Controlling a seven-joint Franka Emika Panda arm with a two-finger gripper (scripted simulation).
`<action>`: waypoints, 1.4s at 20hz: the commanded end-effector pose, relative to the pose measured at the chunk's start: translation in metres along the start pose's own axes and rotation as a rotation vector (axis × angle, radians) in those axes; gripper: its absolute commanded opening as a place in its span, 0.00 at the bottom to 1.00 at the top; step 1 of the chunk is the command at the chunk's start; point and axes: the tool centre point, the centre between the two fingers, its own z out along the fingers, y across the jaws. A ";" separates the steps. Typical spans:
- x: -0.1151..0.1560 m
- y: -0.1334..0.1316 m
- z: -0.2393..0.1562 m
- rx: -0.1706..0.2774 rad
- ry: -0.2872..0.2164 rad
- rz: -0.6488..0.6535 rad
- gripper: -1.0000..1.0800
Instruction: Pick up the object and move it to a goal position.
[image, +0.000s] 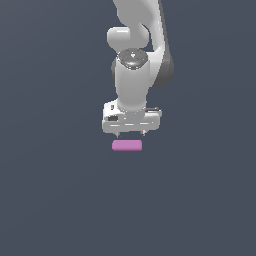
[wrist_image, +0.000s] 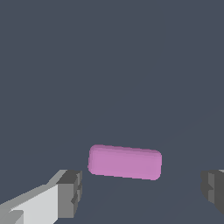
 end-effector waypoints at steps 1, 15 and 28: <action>0.000 0.000 0.000 0.000 0.000 0.000 0.96; -0.005 0.003 0.014 -0.006 -0.005 -0.144 0.96; -0.017 0.009 0.046 -0.012 -0.015 -0.472 0.96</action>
